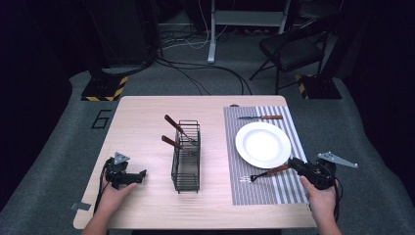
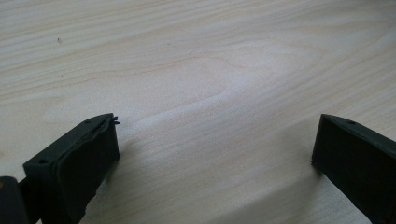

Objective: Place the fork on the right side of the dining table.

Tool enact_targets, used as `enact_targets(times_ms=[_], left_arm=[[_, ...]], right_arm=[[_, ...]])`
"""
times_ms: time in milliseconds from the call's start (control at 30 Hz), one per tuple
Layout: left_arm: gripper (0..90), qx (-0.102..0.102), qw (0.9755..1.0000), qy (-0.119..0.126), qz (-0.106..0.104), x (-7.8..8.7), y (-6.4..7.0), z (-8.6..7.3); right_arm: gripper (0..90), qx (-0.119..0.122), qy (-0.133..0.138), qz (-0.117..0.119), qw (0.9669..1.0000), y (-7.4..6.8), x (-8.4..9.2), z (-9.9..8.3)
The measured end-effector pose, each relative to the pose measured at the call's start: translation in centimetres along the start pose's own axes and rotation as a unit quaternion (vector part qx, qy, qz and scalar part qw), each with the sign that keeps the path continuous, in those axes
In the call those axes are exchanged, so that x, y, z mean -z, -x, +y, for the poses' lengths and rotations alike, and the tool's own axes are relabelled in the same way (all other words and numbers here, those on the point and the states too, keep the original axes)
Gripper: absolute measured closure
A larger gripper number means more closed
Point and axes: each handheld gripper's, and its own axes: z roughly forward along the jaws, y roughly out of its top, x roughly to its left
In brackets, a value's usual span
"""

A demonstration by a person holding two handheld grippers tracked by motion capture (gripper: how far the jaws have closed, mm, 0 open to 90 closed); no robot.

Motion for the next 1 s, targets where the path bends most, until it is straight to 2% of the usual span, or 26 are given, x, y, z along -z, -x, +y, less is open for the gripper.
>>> enact_targets(times_ms=[267, 333, 700, 867, 1000], left_arm=[[0.3, 0.000, 1.0000, -0.002, -0.001, 0.0, 0.0, 0.0], [0.3, 0.000, 1.0000, -0.001, 0.000, 0.0, 0.0, 0.0], [0.3, 0.000, 1.0000, 0.000, 0.000, 0.0, 0.0, 0.0], [0.3, 0.000, 1.0000, 0.000, 0.000, 0.0, 0.0, 0.0], [0.3, 0.000, 1.0000, 0.000, 0.000, 0.0, 0.0, 0.0]], right_arm=[[71.0, -0.013, -0.004, -0.011, 0.9998, 0.8, -0.2, -0.7], [71.0, -0.023, -0.006, -0.012, 0.9996, 1.0, -0.2, -0.8], [68.8, -0.033, -0.017, -0.025, 0.9990, 2.3, -0.8, -2.1], [67.4, -0.059, -0.032, -0.025, 0.9974, 3.2, -1.3, -2.7], [66.5, -0.067, -0.038, -0.025, 0.9967, 3.6, -1.5, -3.1]])
